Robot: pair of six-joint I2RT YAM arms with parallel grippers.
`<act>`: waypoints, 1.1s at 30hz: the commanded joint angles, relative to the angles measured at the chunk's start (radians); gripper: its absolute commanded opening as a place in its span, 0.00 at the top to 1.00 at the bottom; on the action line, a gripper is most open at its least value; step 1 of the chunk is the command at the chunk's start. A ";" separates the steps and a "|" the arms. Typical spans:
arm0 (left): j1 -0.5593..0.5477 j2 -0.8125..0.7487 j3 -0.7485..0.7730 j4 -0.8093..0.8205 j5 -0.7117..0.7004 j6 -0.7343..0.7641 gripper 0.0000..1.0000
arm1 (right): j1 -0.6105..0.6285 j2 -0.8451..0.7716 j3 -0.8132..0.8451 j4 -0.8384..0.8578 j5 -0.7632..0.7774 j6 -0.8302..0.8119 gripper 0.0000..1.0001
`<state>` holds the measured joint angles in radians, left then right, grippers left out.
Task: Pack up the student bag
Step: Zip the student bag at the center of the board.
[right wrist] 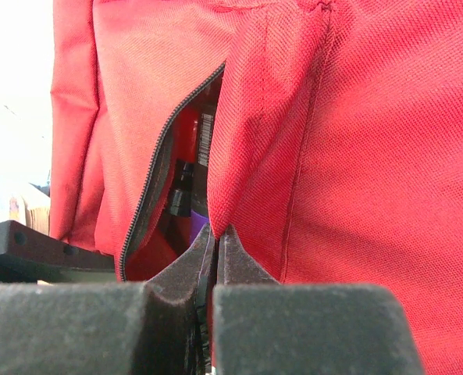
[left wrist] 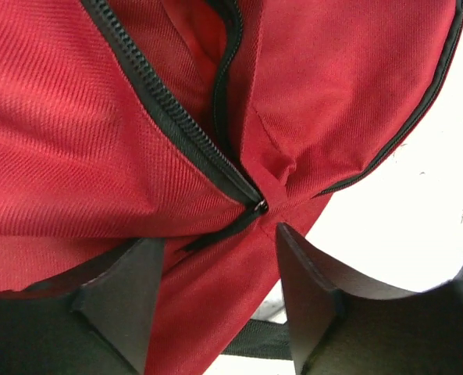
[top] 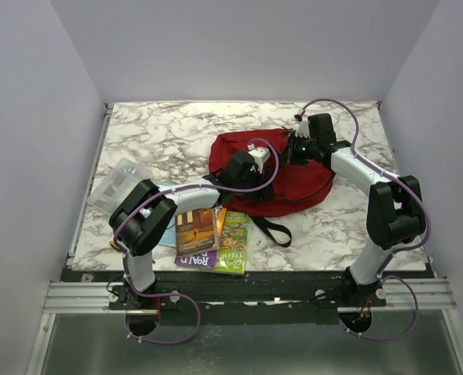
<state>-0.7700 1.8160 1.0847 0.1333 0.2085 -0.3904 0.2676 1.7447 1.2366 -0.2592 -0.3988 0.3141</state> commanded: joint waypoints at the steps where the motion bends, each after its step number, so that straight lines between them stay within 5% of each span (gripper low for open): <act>1: -0.003 0.057 0.069 0.020 0.095 -0.004 0.46 | 0.005 -0.027 -0.011 0.003 -0.075 0.010 0.99; 16: -0.012 0.027 -0.002 0.028 0.231 -0.068 0.76 | 0.005 -0.009 -0.006 0.007 -0.077 0.012 0.99; 22: -0.013 0.032 0.002 0.028 0.218 -0.081 1.00 | 0.005 -0.006 -0.011 0.004 -0.067 0.011 0.99; 24: -0.012 0.019 0.008 0.022 0.227 -0.098 1.00 | 0.005 -0.011 -0.014 -0.005 -0.027 0.010 0.99; 25: -0.011 0.009 0.014 0.016 0.236 -0.117 1.00 | 0.008 -0.014 -0.016 -0.013 0.014 0.012 0.97; 28: 0.004 -0.010 0.041 -0.024 0.336 -0.227 1.00 | 0.015 -0.043 -0.039 -0.058 0.200 0.060 0.65; 33: 0.025 0.009 0.064 -0.046 0.530 -0.484 1.00 | 0.014 -0.203 -0.211 0.008 0.246 0.200 0.37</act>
<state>-0.7582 1.8477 1.1130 0.1242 0.5148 -0.6384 0.2760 1.6756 1.1378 -0.2615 -0.2512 0.3969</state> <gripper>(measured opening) 0.006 0.562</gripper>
